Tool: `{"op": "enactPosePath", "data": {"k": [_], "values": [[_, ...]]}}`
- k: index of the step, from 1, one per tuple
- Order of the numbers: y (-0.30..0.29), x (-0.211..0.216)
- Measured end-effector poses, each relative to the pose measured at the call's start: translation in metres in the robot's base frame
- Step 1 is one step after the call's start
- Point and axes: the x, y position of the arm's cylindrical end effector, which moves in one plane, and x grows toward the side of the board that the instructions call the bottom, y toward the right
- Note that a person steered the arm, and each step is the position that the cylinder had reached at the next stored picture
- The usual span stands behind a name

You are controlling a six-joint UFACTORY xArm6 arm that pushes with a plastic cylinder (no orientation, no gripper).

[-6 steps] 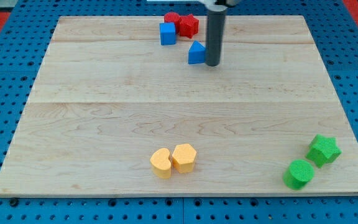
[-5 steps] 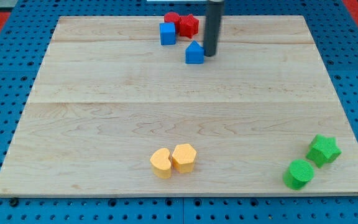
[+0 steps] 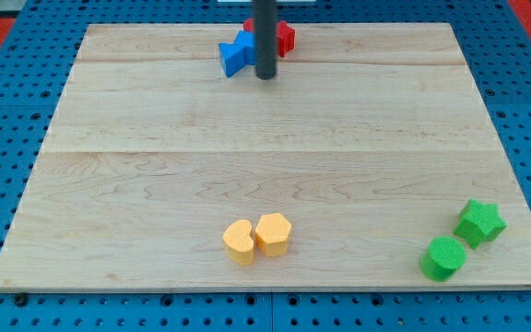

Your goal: Push the green star to the right center

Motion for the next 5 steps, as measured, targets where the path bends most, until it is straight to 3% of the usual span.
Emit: {"op": "enactPosePath", "data": {"k": [1, 2, 3, 4, 5], "values": [[0.088, 0.084], [0.114, 0.152], [0.226, 0.153], [0.257, 0.22], [0.222, 0.273]]}}
